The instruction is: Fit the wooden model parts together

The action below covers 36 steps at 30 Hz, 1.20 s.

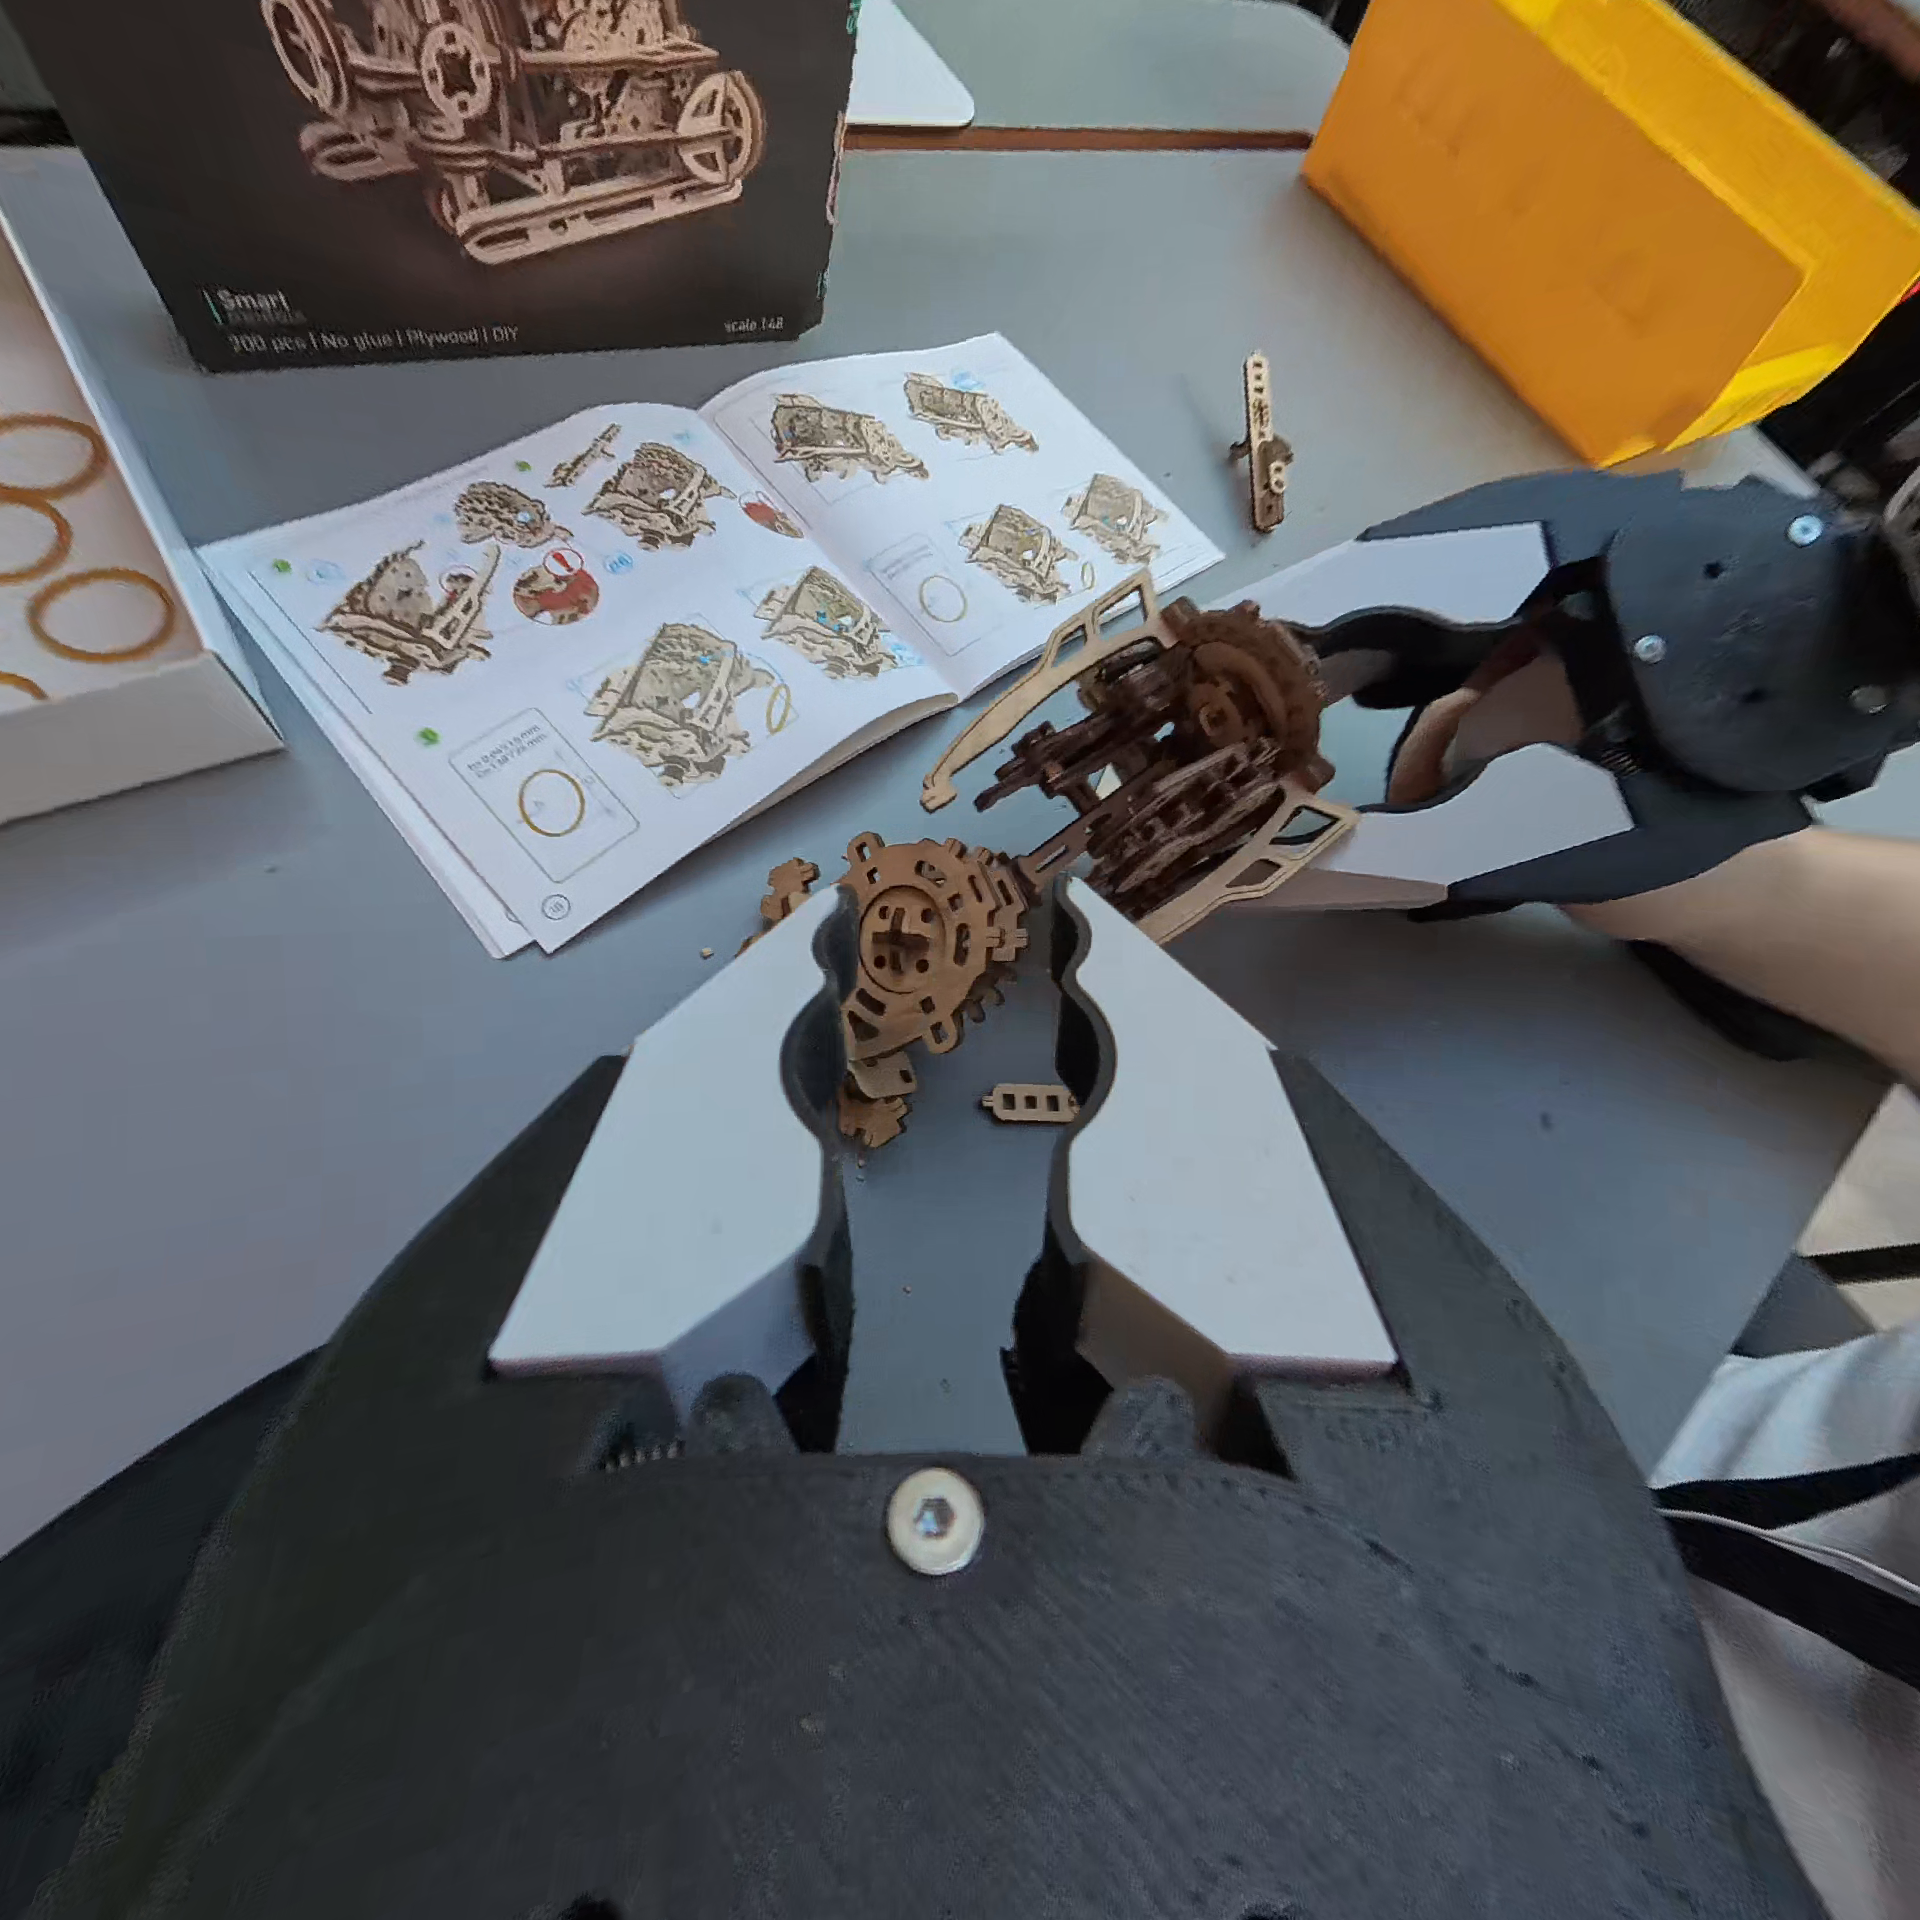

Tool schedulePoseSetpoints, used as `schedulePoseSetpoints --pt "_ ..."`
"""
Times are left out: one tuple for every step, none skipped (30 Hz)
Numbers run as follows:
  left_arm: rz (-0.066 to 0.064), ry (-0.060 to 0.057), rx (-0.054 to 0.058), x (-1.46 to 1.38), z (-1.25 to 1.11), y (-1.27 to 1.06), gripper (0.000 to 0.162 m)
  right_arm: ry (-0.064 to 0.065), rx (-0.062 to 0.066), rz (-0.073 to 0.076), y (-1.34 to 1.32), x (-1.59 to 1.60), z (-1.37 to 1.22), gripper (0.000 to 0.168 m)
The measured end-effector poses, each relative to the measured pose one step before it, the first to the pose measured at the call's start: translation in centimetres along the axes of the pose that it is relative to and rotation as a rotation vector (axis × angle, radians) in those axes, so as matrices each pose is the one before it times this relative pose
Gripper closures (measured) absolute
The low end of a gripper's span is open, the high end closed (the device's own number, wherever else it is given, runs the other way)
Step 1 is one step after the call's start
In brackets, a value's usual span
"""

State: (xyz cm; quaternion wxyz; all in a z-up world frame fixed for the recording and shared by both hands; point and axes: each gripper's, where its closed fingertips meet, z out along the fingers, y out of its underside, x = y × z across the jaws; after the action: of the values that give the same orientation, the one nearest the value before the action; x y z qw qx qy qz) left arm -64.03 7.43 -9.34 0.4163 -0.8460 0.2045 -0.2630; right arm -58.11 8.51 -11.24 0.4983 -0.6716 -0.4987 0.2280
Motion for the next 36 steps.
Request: schedulePoseSetpoints --pt "0.0486 -0.0278 -0.0136 0.130 0.162 0.072 0.127 0.0043 0.0021 0.0044 0.050 0.087 -0.237 0.113" --pt "0.0432 -0.0224 -0.0136 0.159 0.262 0.110 0.127 0.0062 0.0007 0.0026 0.060 0.138 -0.221 0.113" --pt "0.0369 -0.0238 -0.0151 0.059 0.341 0.190 0.127 0.0067 0.0005 0.0001 0.036 0.140 -0.199 0.113" --pt "0.0309 -0.0279 -0.0189 -0.107 0.366 0.250 0.129 0.0069 0.0012 -0.0017 0.000 0.133 -0.171 0.113" --pt "0.0250 -0.0200 -0.0208 -0.039 0.349 0.277 0.131 0.0054 0.0013 -0.0031 -0.033 0.113 -0.129 0.113" --pt "0.0140 -0.0108 -0.0159 0.036 0.276 0.171 0.136 0.0043 0.0010 -0.0031 -0.037 0.080 -0.096 0.113" --pt "0.0034 0.0000 -0.0074 0.121 0.174 0.036 0.141 0.0030 -0.0009 -0.0042 0.008 0.045 -0.061 0.114" --pt "-0.0033 0.0140 -0.0038 0.254 0.093 -0.015 0.147 0.0016 -0.0024 -0.0059 0.019 0.000 -0.046 0.114" --pt "-0.0105 0.0103 -0.0017 0.115 0.028 -0.042 0.152 0.0006 -0.0021 -0.0053 0.007 -0.027 -0.028 0.114" --pt "-0.0117 0.0058 -0.0032 0.001 -0.019 -0.011 0.152 -0.0025 -0.0014 -0.0048 0.006 -0.085 -0.025 0.113" --pt "-0.0114 0.0073 -0.0058 -0.023 -0.023 0.032 0.152 -0.0038 -0.0029 -0.0054 0.034 -0.113 0.014 0.113" --pt "-0.0131 0.0043 -0.0055 -0.099 -0.065 0.029 0.152 -0.0028 -0.0047 -0.0059 0.059 -0.087 0.030 0.114" --pt "-0.0117 -0.0052 -0.0056 -0.266 -0.082 0.038 0.152 -0.0031 -0.0053 -0.0059 0.063 -0.087 0.038 0.114" --pt "-0.0074 -0.0078 -0.0081 -0.284 -0.107 0.084 0.152 -0.0024 -0.0041 -0.0061 0.059 -0.083 0.039 0.114" --pt "-0.0064 -0.0078 -0.0065 -0.257 -0.132 0.057 0.152 -0.0013 -0.0021 -0.0054 0.026 -0.064 0.017 0.113" --pt "-0.0024 -0.0061 -0.0047 -0.182 -0.111 0.064 0.153 -0.0015 0.0014 -0.0034 -0.040 -0.065 -0.011 0.113" --pt "-0.0008 -0.0045 -0.0063 -0.125 -0.073 0.089 0.153 -0.0033 0.0031 -0.0008 -0.062 -0.071 -0.005 0.113" --pt "-0.0020 -0.0057 -0.0046 -0.097 -0.065 0.062 0.153 -0.0029 0.0018 0.0012 -0.021 -0.063 -0.005 0.113" --pt "0.0019 -0.0047 -0.0030 -0.021 -0.039 0.039 0.153 -0.0022 0.0012 0.0012 -0.031 -0.050 0.008 0.113" --pt "0.0074 -0.0059 -0.0026 0.013 -0.012 0.022 0.153 -0.0020 0.0022 0.0003 -0.053 -0.037 -0.014 0.113" --pt "0.0155 -0.0074 0.0008 0.017 -0.019 -0.045 0.154 -0.0024 0.0027 -0.0002 -0.053 -0.059 -0.015 0.114" --pt "0.0179 -0.0116 0.0075 -0.023 -0.105 -0.172 0.156 -0.0018 0.0007 -0.0013 -0.029 -0.066 -0.006 0.113" --pt "0.0154 -0.0147 0.0141 -0.109 -0.207 -0.333 0.158 0.0012 0.0005 -0.0029 -0.022 -0.018 -0.020 0.113" --pt "0.0078 -0.0097 0.0222 -0.121 -0.301 -0.488 0.159 0.0033 0.0024 -0.0033 -0.063 0.015 -0.051 0.113" --pt "-0.0056 0.0024 0.0250 -0.100 -0.312 -0.540 0.160 0.0051 0.0037 -0.0035 -0.090 0.046 -0.071 0.113" --pt "-0.0161 0.0076 0.0195 -0.166 -0.217 -0.418 0.162 0.0095 0.0025 -0.0022 -0.077 0.123 -0.083 0.113" --pt "-0.0223 0.0133 0.0078 -0.194 -0.077 -0.168 0.162 0.0098 0.0030 0.0014 -0.064 0.153 -0.092 0.113" --pt "-0.0357 0.0211 0.0068 -0.160 0.045 -0.052 0.162 0.0072 0.0060 0.0063 -0.126 0.124 -0.100 0.113" --pt "-0.0474 0.0197 0.0174 -0.278 0.057 -0.109 0.162 0.0082 0.0103 0.0078 -0.211 0.126 -0.124 0.113" --pt "-0.0554 0.0220 0.0254 -0.291 0.053 -0.150 0.162 0.0099 0.0103 0.0089 -0.238 0.107 -0.117 0.113" --pt "-0.0632 0.0319 0.0252 -0.176 0.063 -0.101 0.162 0.0091 0.0099 0.0081 -0.230 0.047 -0.082 0.113" --pt "-0.0676 0.0432 0.0251 0.026 0.062 -0.077 0.162 0.0106 0.0066 0.0044 -0.183 0.042 -0.058 0.113" --pt "-0.0729 0.0496 0.0282 0.148 0.060 -0.107 0.162 0.0128 0.0001 0.0038 -0.117 0.057 -0.026 0.113" --pt "-0.0622 0.0399 0.0327 0.088 0.051 -0.141 0.162 0.0161 -0.0013 0.0079 -0.116 0.134 0.000 0.113" --pt "-0.0410 0.0201 0.0298 -0.033 0.090 -0.075 0.162 0.0088 -0.0009 0.0115 -0.121 0.060 0.011 0.113" --pt "-0.0252 0.0088 0.0229 -0.054 0.136 0.015 0.162 0.0109 -0.0032 0.0173 -0.048 0.096 0.009 0.113"
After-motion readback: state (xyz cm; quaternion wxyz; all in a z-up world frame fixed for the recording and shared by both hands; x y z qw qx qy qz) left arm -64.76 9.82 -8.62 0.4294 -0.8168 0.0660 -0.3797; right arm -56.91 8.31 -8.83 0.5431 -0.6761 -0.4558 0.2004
